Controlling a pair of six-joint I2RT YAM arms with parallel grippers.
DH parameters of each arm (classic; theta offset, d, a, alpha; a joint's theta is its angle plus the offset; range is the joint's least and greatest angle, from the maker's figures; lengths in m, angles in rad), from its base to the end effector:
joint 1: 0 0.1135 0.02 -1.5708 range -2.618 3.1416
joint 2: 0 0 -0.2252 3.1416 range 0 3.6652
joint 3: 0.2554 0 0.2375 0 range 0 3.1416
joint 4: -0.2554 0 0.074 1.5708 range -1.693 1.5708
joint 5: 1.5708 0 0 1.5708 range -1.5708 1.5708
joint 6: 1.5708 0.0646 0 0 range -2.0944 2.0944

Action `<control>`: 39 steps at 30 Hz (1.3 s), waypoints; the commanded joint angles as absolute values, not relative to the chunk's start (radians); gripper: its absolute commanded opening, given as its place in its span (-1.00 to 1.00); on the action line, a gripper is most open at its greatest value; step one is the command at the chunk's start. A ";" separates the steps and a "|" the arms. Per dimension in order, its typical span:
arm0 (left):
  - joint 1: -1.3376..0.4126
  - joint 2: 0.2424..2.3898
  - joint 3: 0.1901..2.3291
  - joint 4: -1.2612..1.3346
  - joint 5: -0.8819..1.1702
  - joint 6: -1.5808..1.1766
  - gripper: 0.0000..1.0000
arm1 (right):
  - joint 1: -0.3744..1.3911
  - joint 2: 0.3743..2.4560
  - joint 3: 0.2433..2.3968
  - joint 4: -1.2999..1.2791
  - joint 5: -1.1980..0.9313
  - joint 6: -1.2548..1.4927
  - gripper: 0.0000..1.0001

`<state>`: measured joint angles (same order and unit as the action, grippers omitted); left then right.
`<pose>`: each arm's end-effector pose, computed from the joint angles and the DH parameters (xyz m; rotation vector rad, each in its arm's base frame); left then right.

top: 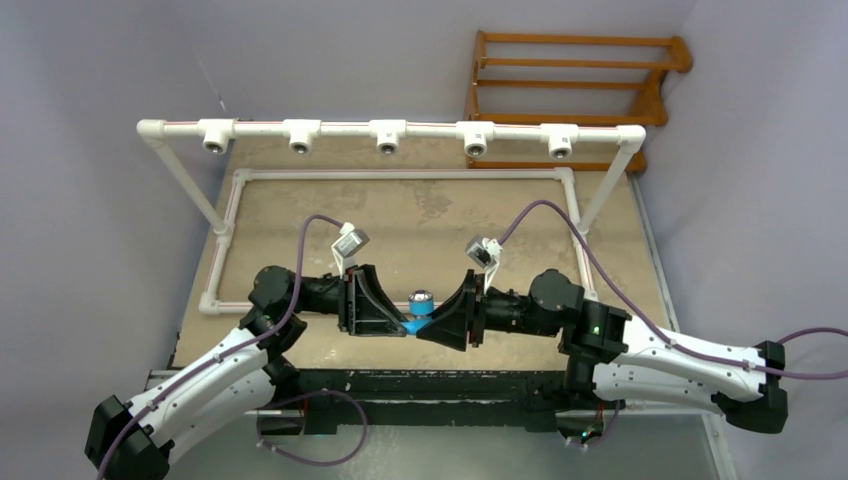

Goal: Install the water faucets

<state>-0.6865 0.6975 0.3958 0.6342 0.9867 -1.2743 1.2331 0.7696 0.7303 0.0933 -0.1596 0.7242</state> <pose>0.1115 -0.1610 0.2829 0.6278 1.7065 -2.1265 0.0658 0.2184 0.3286 -0.5897 1.6742 1.6280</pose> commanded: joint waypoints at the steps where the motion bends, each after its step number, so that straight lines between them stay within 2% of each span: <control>1: -0.681 0.692 0.396 0.704 0.974 -1.286 -1.00 | 1.236 0.758 0.746 0.142 -0.161 0.703 -0.30; 2: -0.681 0.691 0.395 0.704 0.974 -1.286 -1.00 | 1.236 0.758 0.746 0.145 -0.161 0.704 -0.45; 4: -0.681 0.692 0.393 0.703 0.971 -1.285 -1.00 | 1.236 0.759 0.743 0.149 -0.161 0.702 -1.00; 9: -0.681 0.700 0.392 0.684 0.964 -1.286 -0.97 | 1.236 0.761 0.733 0.165 -0.151 0.707 -1.00; 10: -0.681 0.701 0.394 0.674 0.961 -1.282 -0.80 | 1.236 0.758 0.731 0.161 -0.146 0.705 -1.00; 11: -0.681 0.701 0.397 0.662 0.960 -1.279 -0.52 | 1.236 0.753 0.730 0.156 -0.143 0.705 -1.00; 12: -0.681 0.700 0.402 0.646 0.959 -1.274 -0.39 | 1.236 0.746 0.730 0.146 -0.141 0.703 -1.00; 13: -0.681 0.697 0.410 0.622 0.955 -1.259 -0.17 | 1.236 0.738 0.729 0.135 -0.140 0.703 -1.00; 16: -0.681 0.670 0.458 0.473 0.926 -1.182 0.11 | 1.236 0.707 0.735 0.085 -0.104 0.710 -1.00; 21: -0.681 0.635 0.669 -0.015 0.753 -0.894 0.47 | 1.236 0.682 0.822 -0.090 -0.006 0.701 -1.00; 26: -0.681 0.672 0.889 -0.337 0.554 -0.671 0.56 | 1.236 0.713 0.964 -0.303 0.183 0.657 -1.00; 33: -0.681 0.812 1.180 -0.529 0.315 -0.485 0.57 | 1.236 0.872 1.211 -0.516 0.573 0.537 -1.00; 37: -0.681 0.930 1.383 -0.563 0.220 -0.394 0.57 | 1.236 0.967 1.312 -0.542 0.761 0.412 -1.00; 39: -0.681 0.988 1.467 -0.560 0.161 -0.345 0.56 | 1.236 0.980 1.314 -0.455 0.821 0.298 -1.00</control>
